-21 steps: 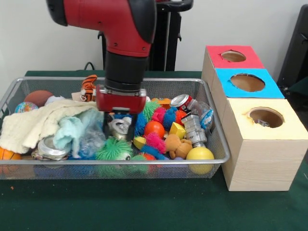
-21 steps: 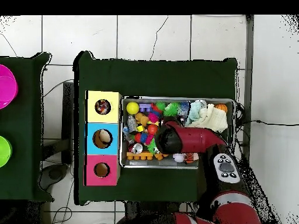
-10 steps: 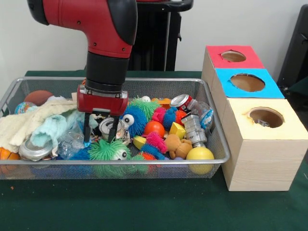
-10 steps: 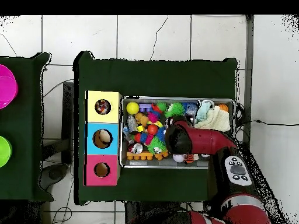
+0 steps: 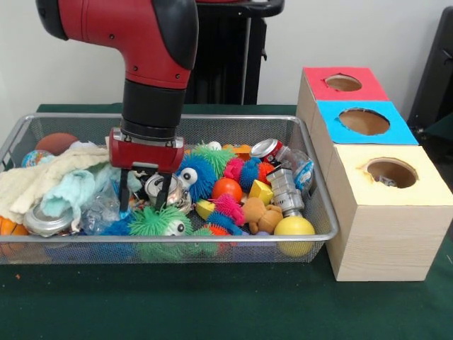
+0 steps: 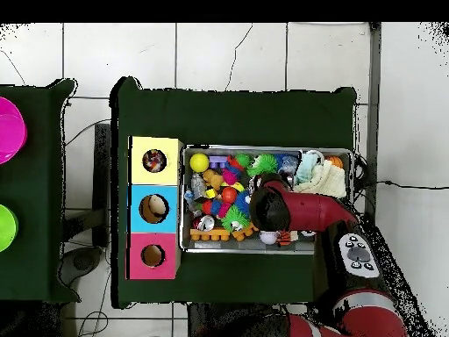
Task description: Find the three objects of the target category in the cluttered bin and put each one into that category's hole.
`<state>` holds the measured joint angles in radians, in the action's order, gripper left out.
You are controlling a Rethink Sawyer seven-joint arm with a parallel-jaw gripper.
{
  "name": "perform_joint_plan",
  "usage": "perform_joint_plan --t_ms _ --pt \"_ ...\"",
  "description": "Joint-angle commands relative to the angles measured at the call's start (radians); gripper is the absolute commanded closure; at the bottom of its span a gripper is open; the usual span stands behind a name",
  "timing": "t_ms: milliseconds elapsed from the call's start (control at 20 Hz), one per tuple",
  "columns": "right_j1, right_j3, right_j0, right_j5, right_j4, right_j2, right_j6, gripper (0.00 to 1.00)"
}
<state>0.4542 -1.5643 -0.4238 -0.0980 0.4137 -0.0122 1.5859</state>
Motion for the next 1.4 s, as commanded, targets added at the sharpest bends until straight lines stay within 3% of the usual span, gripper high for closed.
perform_joint_plan --t_ms 50,450,700,950,1100,1400 --pt "-0.074 0.002 -0.023 -0.088 0.026 0.033 0.076 0.0" --pt "-0.009 -0.095 0.032 -0.29 -0.08 0.101 0.146 0.0" --pt "0.004 -0.133 0.084 -0.332 -0.137 0.16 0.204 0.0" --pt "-0.016 -0.149 0.073 -0.377 -0.175 0.149 0.188 0.0" --pt "-0.04 -0.149 0.055 -0.39 -0.191 0.133 0.171 0.0" --pt "-0.089 -0.129 0.015 -0.271 -0.179 0.085 0.137 0.0"
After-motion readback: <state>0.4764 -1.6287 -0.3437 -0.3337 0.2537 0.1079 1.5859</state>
